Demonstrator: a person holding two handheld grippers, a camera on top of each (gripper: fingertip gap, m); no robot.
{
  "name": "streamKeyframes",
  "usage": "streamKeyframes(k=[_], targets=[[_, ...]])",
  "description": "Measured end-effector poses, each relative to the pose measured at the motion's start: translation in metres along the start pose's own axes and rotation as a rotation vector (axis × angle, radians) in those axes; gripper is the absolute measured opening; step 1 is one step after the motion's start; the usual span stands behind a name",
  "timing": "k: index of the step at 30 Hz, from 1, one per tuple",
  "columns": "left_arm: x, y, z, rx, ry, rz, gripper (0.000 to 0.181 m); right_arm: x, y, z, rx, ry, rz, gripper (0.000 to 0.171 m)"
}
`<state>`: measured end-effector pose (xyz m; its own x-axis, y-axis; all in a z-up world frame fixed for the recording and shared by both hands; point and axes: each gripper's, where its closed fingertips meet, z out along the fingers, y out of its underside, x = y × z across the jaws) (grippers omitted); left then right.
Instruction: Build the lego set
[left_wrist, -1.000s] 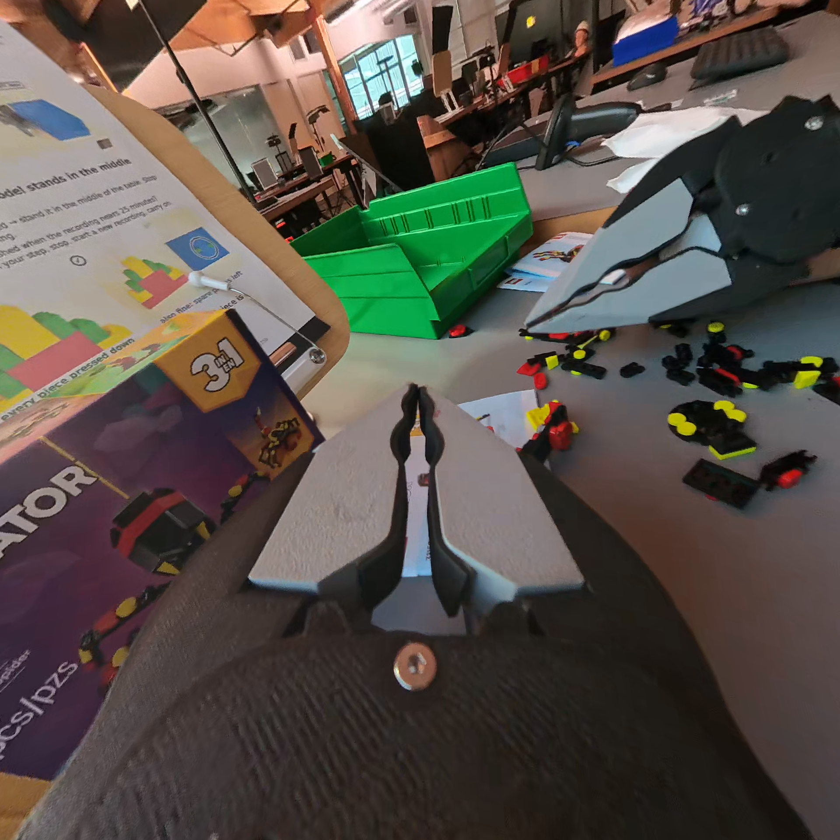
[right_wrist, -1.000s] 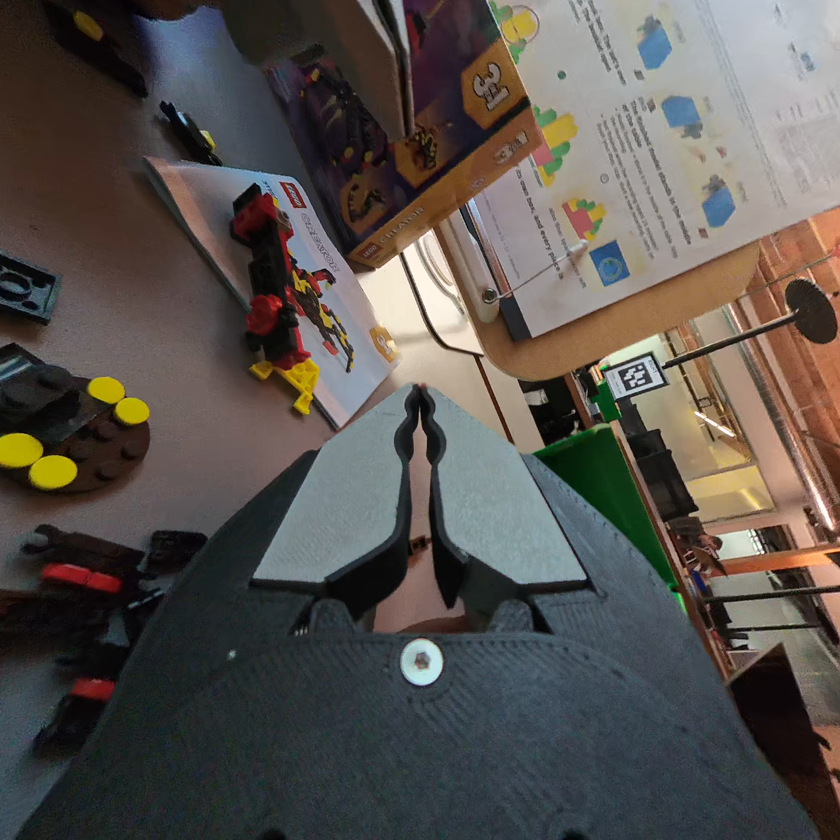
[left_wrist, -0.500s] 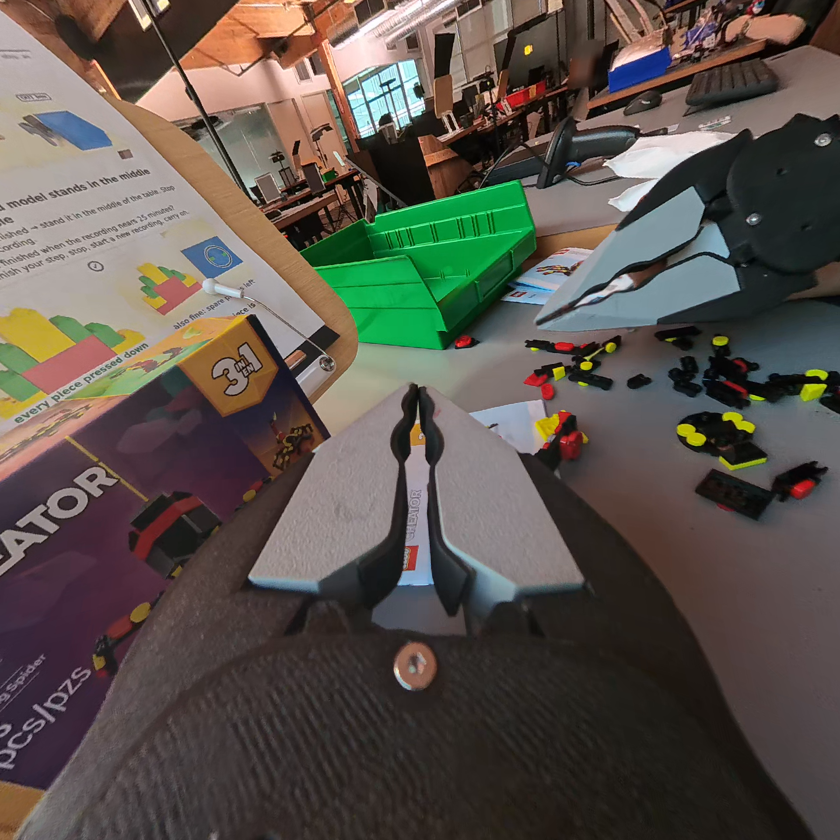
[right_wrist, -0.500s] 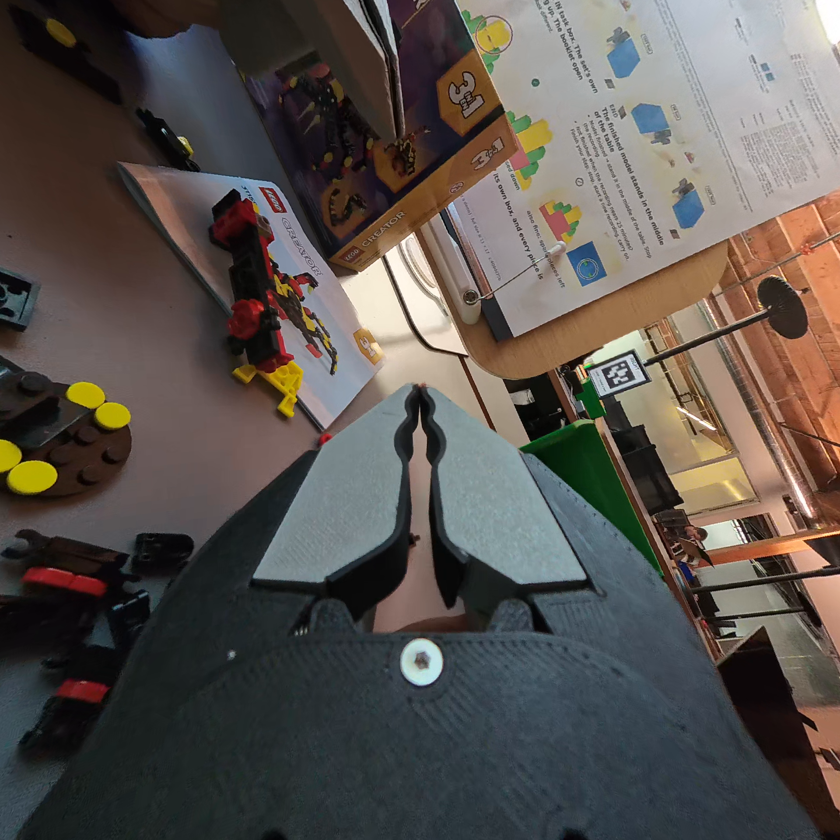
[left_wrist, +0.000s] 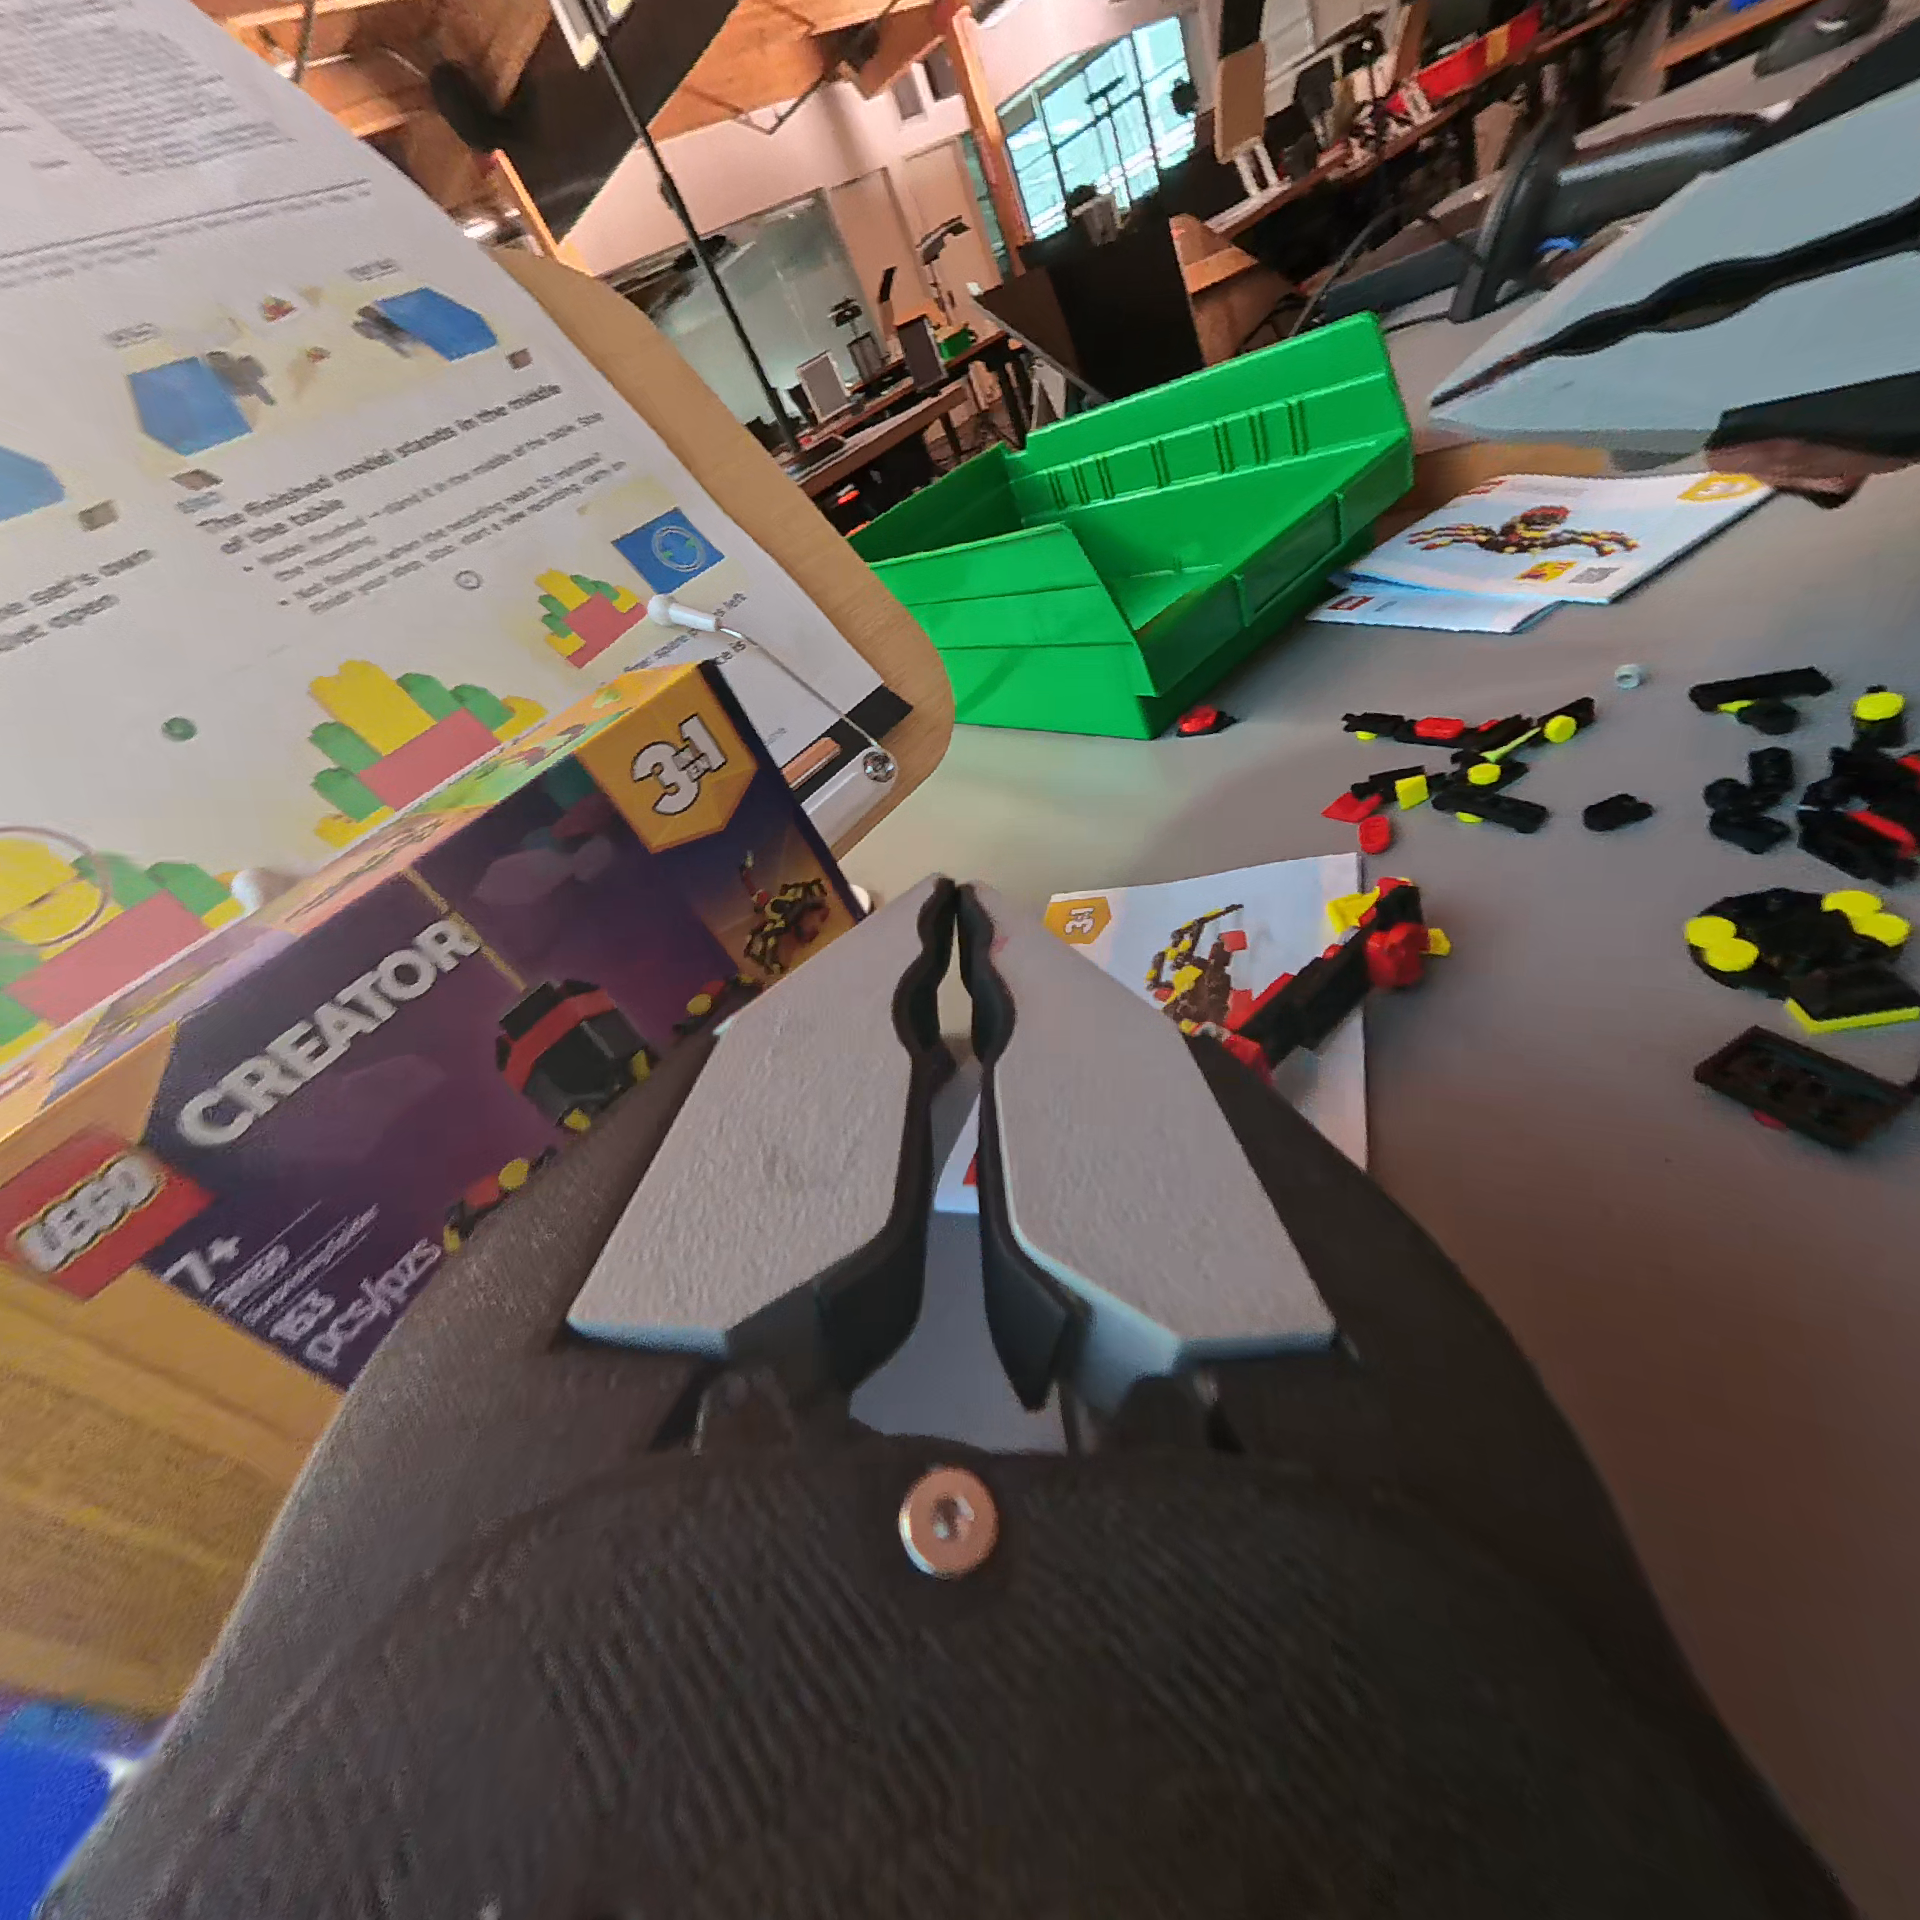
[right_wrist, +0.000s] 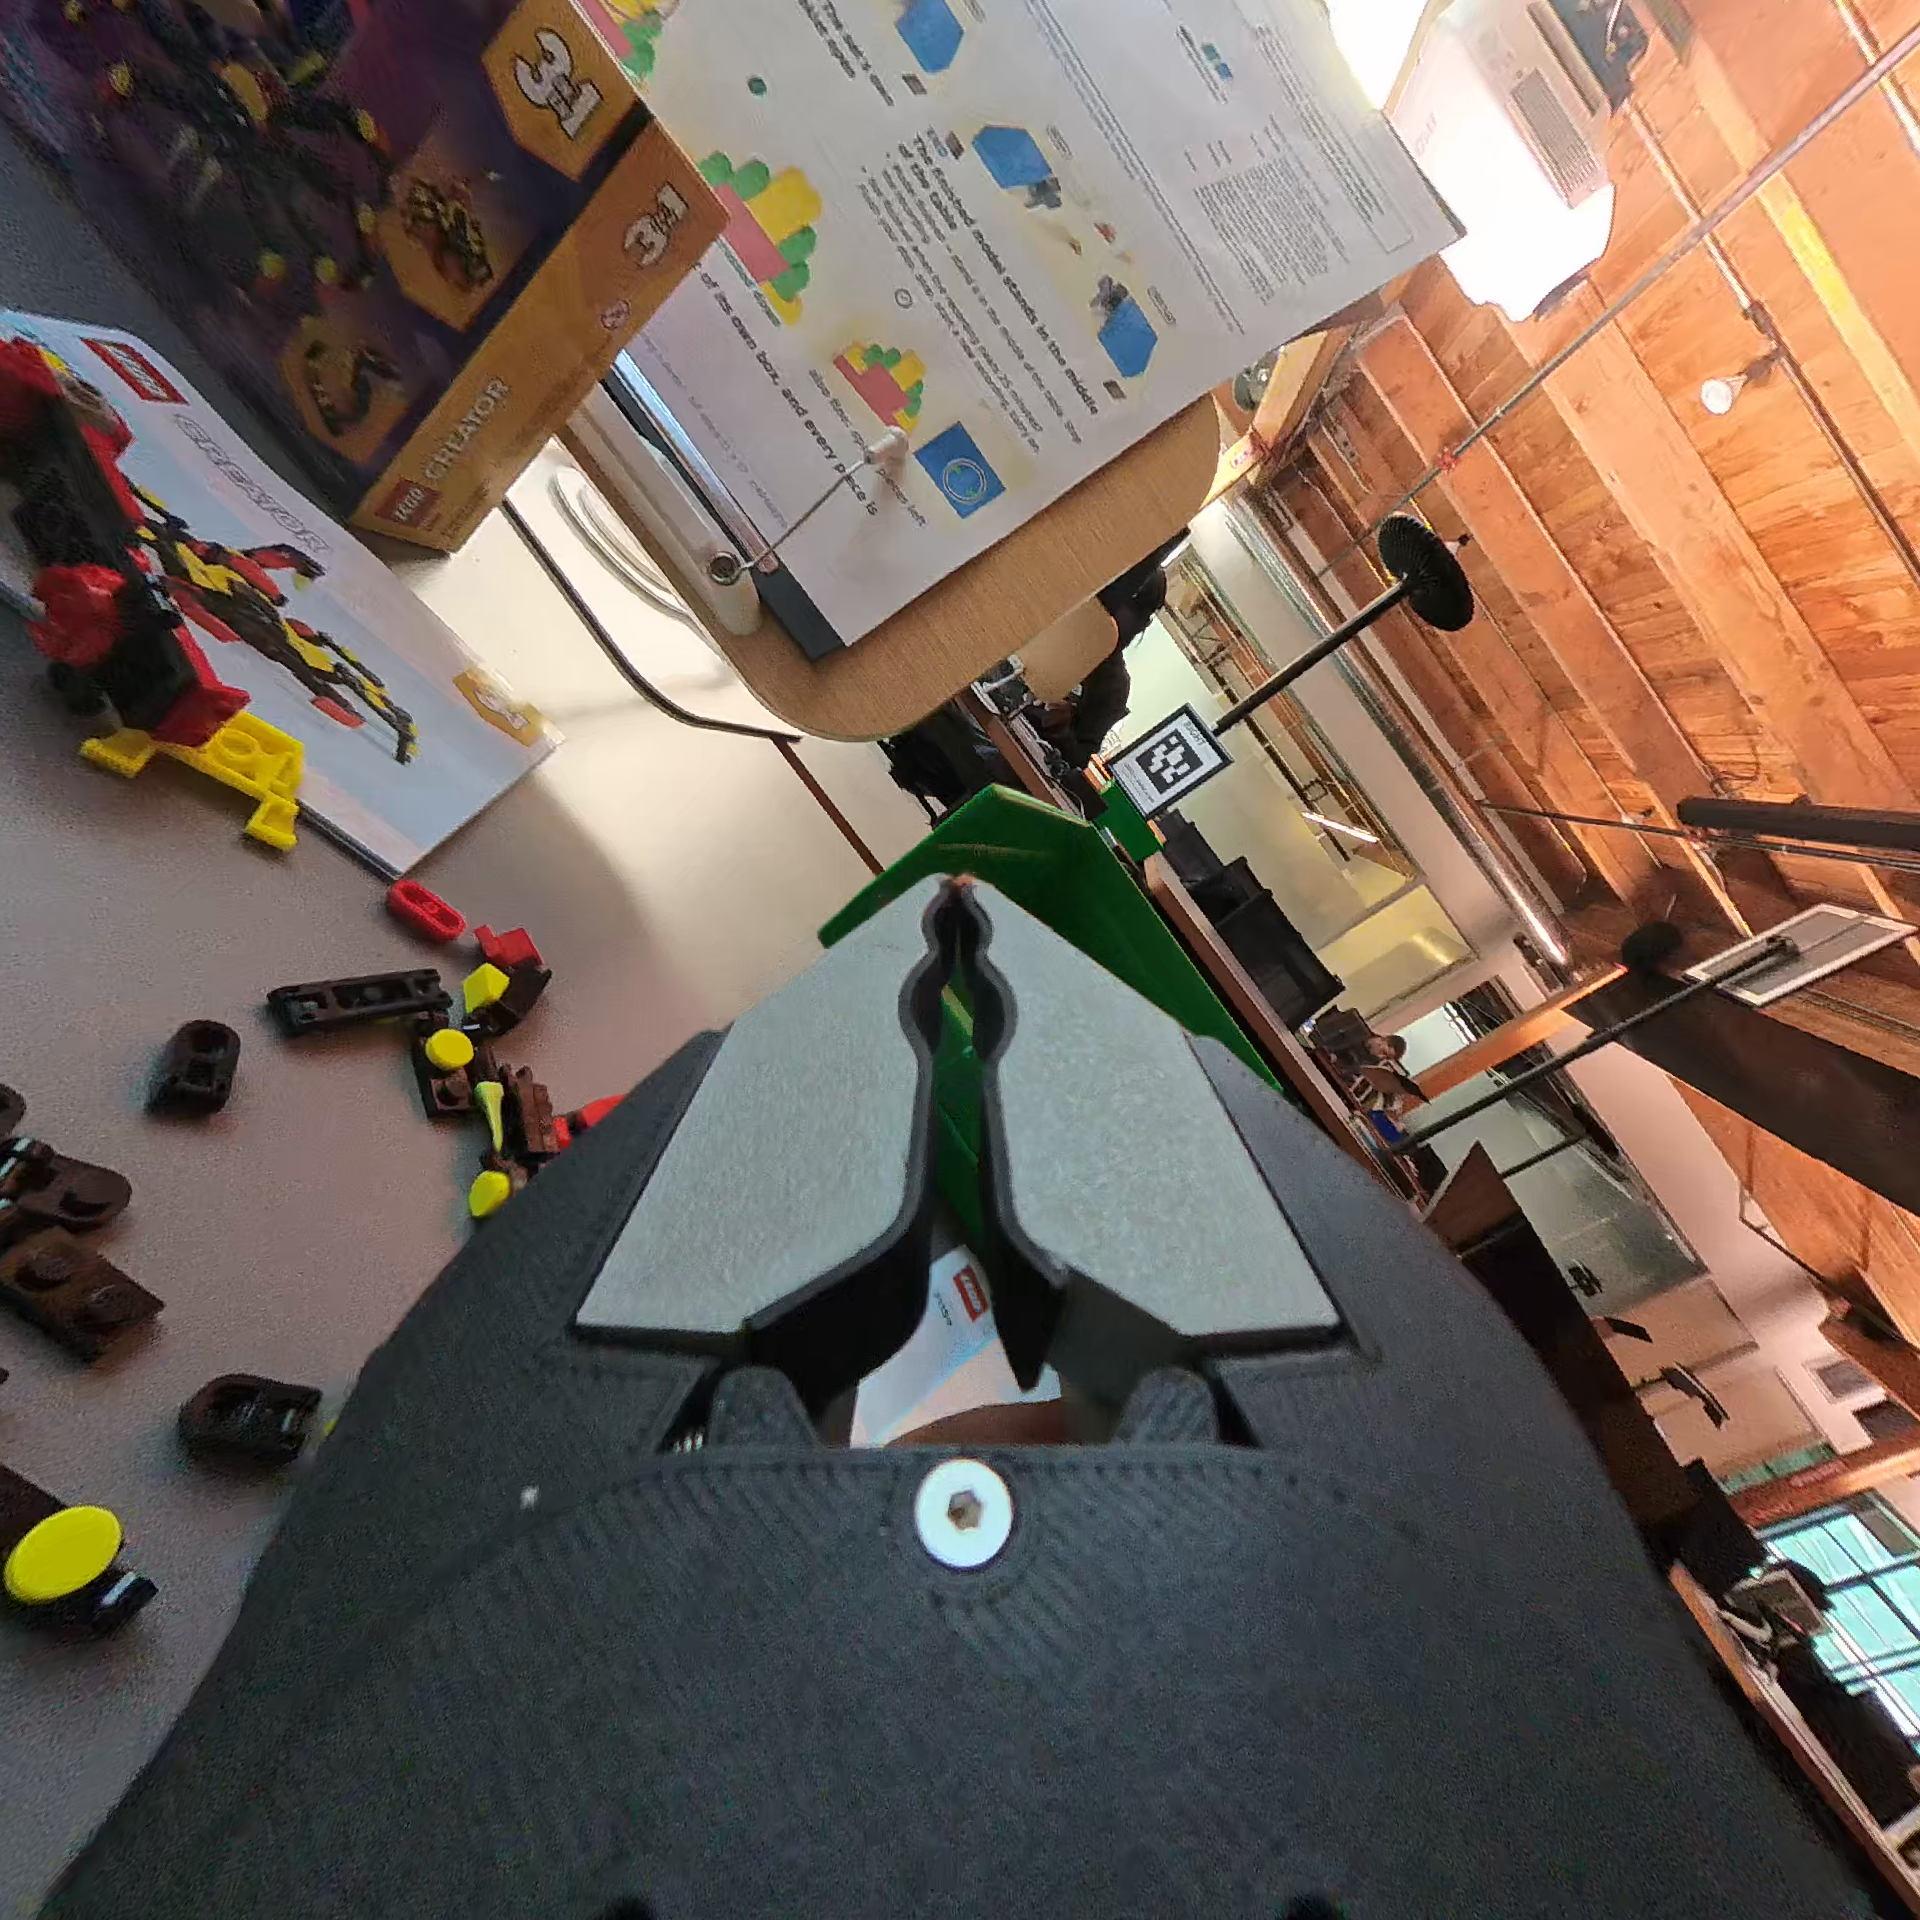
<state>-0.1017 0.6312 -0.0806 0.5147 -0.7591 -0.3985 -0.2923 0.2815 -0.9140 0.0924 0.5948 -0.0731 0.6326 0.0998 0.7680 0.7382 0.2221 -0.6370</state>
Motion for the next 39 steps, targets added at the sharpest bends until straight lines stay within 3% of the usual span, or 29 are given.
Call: streamKeyframes(k=[5, 14, 25, 32, 39], targets=[[-0.022, 0.009, -0.037, -0.053, -0.176, 0.026, 0.000, 0.008, 0.003, -0.018, -0.034, 0.054, 0.033, 0.000], [-0.027, 0.002, -0.082, -0.028, -0.320, -0.111, 0.000, 0.000, -0.007, -0.046, -0.018, 0.010, 0.137, 0.000], [-0.013, 0.008, -0.048, -0.063, -0.145, -0.158, 0.000, 0.001, 0.002, -0.027, -0.014, -0.026, 0.235, 0.000], [0.006, 0.006, -0.010, -0.070, -0.016, -0.080, 0.000, -0.026, -0.011, 0.006, 0.026, -0.111, 0.079, 0.000], [0.006, 0.002, -0.011, -0.046, 0.015, -0.155, 0.000, -0.030, -0.021, 0.036, 0.091, -0.155, 0.107, 0.000]])
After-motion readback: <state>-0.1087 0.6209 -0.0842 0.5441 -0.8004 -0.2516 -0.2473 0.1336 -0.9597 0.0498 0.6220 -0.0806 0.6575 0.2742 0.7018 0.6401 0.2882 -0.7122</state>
